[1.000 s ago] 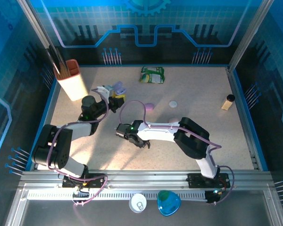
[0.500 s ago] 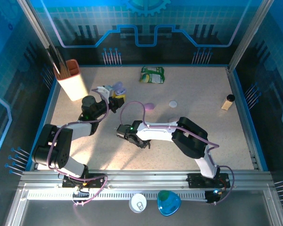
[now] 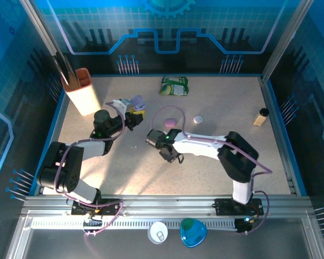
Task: Insert wireless bluetooth earbuds into charging case
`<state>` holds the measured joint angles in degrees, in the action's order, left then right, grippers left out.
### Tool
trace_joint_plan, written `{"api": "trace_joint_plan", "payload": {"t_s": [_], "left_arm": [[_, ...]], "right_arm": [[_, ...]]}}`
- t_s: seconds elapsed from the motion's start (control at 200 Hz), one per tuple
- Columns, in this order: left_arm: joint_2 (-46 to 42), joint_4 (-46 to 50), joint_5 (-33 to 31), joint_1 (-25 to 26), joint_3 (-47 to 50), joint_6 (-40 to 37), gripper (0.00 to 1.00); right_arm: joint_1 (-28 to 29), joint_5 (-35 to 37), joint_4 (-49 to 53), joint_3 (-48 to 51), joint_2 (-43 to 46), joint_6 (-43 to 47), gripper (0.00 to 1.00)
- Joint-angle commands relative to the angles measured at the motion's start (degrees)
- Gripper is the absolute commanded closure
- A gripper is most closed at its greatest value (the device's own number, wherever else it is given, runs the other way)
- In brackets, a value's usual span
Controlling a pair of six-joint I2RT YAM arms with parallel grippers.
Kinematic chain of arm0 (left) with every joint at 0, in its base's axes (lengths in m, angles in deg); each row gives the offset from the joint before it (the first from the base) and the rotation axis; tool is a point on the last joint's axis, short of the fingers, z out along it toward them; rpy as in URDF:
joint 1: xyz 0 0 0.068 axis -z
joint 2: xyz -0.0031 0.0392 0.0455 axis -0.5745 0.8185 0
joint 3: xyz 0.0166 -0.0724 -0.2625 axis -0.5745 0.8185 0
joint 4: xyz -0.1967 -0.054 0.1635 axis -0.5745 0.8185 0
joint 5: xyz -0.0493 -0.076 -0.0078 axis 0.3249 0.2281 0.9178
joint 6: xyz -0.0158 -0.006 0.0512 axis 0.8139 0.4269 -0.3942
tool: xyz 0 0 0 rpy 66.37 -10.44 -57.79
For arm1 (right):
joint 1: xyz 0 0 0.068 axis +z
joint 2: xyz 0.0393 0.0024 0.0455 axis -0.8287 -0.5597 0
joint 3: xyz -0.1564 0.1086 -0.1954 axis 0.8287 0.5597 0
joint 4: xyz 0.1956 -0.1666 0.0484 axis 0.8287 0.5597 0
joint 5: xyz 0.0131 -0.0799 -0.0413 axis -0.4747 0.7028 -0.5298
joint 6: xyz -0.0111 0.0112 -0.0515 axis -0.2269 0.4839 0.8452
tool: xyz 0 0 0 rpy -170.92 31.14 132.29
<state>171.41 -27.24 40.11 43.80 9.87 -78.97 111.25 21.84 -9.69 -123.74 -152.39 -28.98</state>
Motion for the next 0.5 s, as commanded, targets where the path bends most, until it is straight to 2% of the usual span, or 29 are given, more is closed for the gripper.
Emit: {"api": "trace_joint_plan", "payload": {"t_s": [0.0,0.075,0.285,0.495], "left_arm": [[0.44,-3.89,8.28,0.2,1.74,-2.65,0.73],[0.34,-4.46,10.87,0.96,2.39,-4.32,0.72],[1.61,-8.56,16.84,4.44,3.48,-6.25,0.74],[4.94,-13.3,20.76,7.48,3.24,-6.9,0.75]], "right_arm": [[-3.13,-7.06,-4.75,2.86,7.32,1.53,0.8],[-5.81,-12.4,-7.27,5.06,12.36,2.7,0.79],[-14.28,-33.39,-15.43,10.64,26.46,4.66,0.8],[-20.05,-51.29,-21.28,11.27,32.37,1.94,0.79]]}}
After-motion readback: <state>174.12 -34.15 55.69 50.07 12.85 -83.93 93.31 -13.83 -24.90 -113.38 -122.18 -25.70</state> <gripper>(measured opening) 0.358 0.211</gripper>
